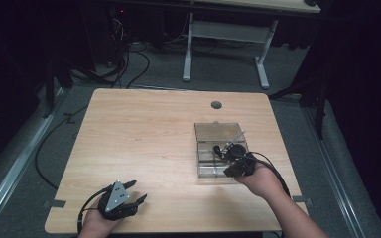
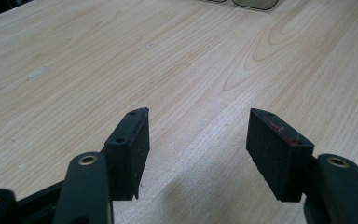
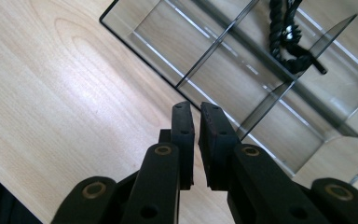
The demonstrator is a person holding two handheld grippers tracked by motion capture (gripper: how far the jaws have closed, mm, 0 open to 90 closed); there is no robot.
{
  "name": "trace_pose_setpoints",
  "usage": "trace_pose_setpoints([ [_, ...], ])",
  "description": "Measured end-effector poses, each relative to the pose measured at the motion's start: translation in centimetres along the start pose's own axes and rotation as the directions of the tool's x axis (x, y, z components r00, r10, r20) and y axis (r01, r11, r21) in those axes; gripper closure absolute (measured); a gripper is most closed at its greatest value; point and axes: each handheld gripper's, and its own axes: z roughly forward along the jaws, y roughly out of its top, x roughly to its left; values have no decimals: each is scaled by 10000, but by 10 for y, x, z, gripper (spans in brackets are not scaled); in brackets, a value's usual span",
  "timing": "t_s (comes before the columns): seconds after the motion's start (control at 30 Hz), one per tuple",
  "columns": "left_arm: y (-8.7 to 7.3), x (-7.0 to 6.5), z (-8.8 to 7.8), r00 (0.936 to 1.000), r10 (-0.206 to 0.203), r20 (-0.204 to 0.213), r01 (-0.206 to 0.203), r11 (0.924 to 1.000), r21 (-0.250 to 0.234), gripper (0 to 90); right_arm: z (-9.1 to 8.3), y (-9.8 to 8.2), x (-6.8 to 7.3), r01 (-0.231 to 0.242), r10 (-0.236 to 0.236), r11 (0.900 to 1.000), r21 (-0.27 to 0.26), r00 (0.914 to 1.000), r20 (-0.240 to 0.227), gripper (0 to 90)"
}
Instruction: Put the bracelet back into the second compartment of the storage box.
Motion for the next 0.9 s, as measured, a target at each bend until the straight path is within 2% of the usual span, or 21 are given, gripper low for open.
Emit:
trace_pose_setpoints([
  [0.13,0,0,0,10000,4,-6,-4,10000,18,399,3,-8,3,-48,45,9999,-164,9998,-179,847],
  [0.3,0,0,0,10000,7,-10,-7,10000,22,398,7,-16,10,101,-111,9992,-400,9996,-251,831],
  [0.57,0,0,0,10000,0,-28,0,10000,11,398,15,-26,20,268,-287,9966,-779,9993,-230,808],
  [0.63,0,0,0,10000,-31,-25,31,10000,-8,399,16,-29,22,100,-137,9951,-979,9992,-370,801],
  [0.77,0,1,-1,9999,-131,-8,131,9999,-59,398,20,-36,24,98,-154,9890,-1474,9992,-374,782],
  [0.9,-1,2,-2,9998,-217,-2,217,9997,-111,398,24,-45,28,269,-325,9768,-2122,9992,-227,759],
])
